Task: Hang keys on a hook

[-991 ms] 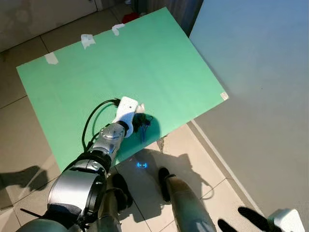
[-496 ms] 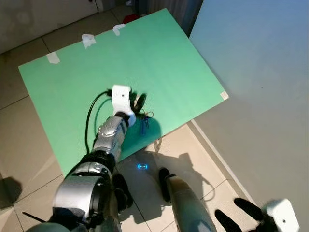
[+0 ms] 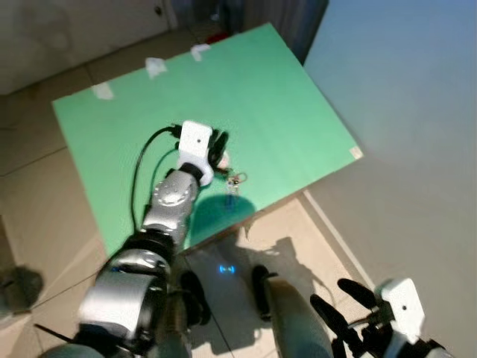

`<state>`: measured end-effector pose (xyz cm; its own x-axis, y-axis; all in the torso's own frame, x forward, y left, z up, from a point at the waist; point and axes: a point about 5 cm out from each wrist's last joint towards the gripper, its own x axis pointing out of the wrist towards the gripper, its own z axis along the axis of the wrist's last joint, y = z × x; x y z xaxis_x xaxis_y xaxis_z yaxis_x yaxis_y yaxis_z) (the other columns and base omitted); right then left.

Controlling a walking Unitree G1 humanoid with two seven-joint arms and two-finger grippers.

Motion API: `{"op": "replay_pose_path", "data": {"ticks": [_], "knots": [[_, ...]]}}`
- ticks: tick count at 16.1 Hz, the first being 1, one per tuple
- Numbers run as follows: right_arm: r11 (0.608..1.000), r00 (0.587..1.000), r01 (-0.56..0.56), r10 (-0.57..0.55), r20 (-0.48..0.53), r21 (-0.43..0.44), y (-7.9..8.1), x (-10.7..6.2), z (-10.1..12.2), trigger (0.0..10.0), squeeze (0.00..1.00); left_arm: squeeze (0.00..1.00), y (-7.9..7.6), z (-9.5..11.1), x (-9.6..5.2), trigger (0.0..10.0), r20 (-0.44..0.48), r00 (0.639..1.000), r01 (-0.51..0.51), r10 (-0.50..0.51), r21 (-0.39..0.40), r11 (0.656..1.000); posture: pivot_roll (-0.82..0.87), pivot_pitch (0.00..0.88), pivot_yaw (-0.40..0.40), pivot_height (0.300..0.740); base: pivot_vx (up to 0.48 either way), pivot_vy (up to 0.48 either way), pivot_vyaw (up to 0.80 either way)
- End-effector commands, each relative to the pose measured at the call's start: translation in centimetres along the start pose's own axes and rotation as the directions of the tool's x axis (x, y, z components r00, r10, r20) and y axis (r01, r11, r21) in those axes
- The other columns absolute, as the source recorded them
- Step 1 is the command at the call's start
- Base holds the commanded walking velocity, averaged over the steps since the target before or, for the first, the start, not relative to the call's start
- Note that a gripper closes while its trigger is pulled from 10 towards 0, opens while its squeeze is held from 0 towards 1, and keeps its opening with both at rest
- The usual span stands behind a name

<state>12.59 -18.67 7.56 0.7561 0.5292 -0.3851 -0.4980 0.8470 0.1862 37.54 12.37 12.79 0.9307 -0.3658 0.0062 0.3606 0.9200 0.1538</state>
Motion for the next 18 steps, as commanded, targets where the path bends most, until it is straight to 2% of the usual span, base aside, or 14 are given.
{"op": "replay_pose_path", "data": {"ticks": [1, 4, 6, 7, 9, 10, 11, 12, 14, 16, 17, 18], "knots": [[1.0, 0.999, -0.011, 0.012, -0.032, 0.027, 0.4, -0.1, -1.0, 10.0, 0.0, 1.0, 0.4, -0.9, -0.3, 10.0, -0.063, 0.998, 0.005, -0.002, 0.055, 0.998, -0.46, 0.278, -0.002, 0.74, 0.0, 0.0, 0.0], [0.992, 0.992, -0.12, 0.121, -0.033, 0.026, 1.6, 1.2, -0.8, 10.0, 0.0, 1.0, 2.7, -0.7, -0.6, 10.0, -0.125, 0.991, -0.024, 0.04, 0.128, 0.992, -0.48, 0.263, 0.023, 0.74, 0.0, 0.0, 0.0], [0.994, 0.994, -0.113, 0.113, -0.003, 0.001, 0.8, 2.7, -0.2, 10.0, 0.0, 1.0, 3.8, -0.7, -0.8, 10.0, -0.147, 0.986, -0.052, 0.075, 0.156, 0.986, -0.47, 0.249, 0.042, 0.74, 0.0, 0.0, 0.0], [0.994, 0.994, -0.111, 0.111, 0.0, -0.001, 0.7, 2.9, -0.2, 10.0, 0.0, 1.0, 4.0, -0.7, -0.8, 10.0, -0.147, 0.985, -0.061, 0.084, 0.154, 0.986, -0.47, 0.244, 0.047, 0.74, 0.0, 0.0, 0.0], [0.996, 0.996, -0.088, 0.088, 0.025, -0.01, 0.6, 4.2, 0.0, 10.0, 0.0, 1.0, 4.2, -0.6, -0.9, 10.0, -0.127, 0.986, -0.096, 0.108, 0.094, 0.991, -0.44, 0.216, 0.06, 0.74, 0.0, 0.0, 0.0], [0.999, 0.997, -0.047, 0.048, 0.054, -0.022, 0.2, 5.0, 0.2, 10.0, 0.0, 1.0, 4.2, -1.0, -1.2, 10.0, -0.109, 0.986, -0.128, 0.13, 0.025, 0.991, -0.43, 0.199, 0.065, 0.74, 0.0, 0.0, 0.0], [0.999, 0.997, -0.038, 0.039, 0.071, -0.018, 0.0, 5.6, 0.4, 10.0, 0.0, 1.0, 3.9, -1.3, -1.4, 10.0, -0.104, 0.985, -0.14, 0.138, -0.015, 0.99, -0.39, 0.174, 0.066, 0.74, 0.0, 0.0, 0.0], [1.0, 0.994, -0.027, 0.028, 0.104, -0.016, -0.4, 6.9, 1.0, 10.0, 0.0, 1.0, 3.1, -2.2, -1.9, 10.0, -0.091, 0.985, -0.151, 0.145, -0.064, 0.986, -0.35, 0.148, 0.066, 0.74, 0.0, 0.0, 0.0], [0.999, 0.986, 0.024, -0.017, 0.167, -0.039, -1.8, 9.4, 2.2, 10.0, 0.0, 1.0, 0.6, -3.5, -3.3, 10.0, -0.03, 0.985, -0.175, 0.173, -0.118, 0.977, -0.24, 0.083, 0.059, 0.74, 0.0, 0.0, 0.0], [0.996, 0.972, 0.067, -0.053, 0.229, -0.055, -2.6, 11.4, 3.6, 10.0, 0.0, 1.0, -1.9, -4.1, -6.5, 10.0, 0.032, 0.988, -0.151, 0.154, -0.073, 0.986, -0.18, 0.021, 0.068, 0.74, 0.0, 0.0, 0.0], [0.995, 0.964, 0.089, -0.075, 0.256, -0.044, -3.0, 12.2, 4.1, 10.0, 0.0, 1.0, -3.0, -5.0, -8.5, 10.0, 0.02, 0.992, -0.123, 0.124, -0.039, 0.992, -0.15, 0.0, 0.072, 0.74, 0.0, 0.0, 0.0], [0.995, 0.96, 0.098, -0.084, 0.267, -0.038, -3.1, 12.5, 4.3, 10.0, 0.0, 1.0, -3.4, -5.4, -9.6, 10.0, 0.023, 0.993, -0.112, 0.113, -0.011, 0.994, -0.14, 0.0, 0.069, 0.74, 0.0, 0.0, 0.0]]}}
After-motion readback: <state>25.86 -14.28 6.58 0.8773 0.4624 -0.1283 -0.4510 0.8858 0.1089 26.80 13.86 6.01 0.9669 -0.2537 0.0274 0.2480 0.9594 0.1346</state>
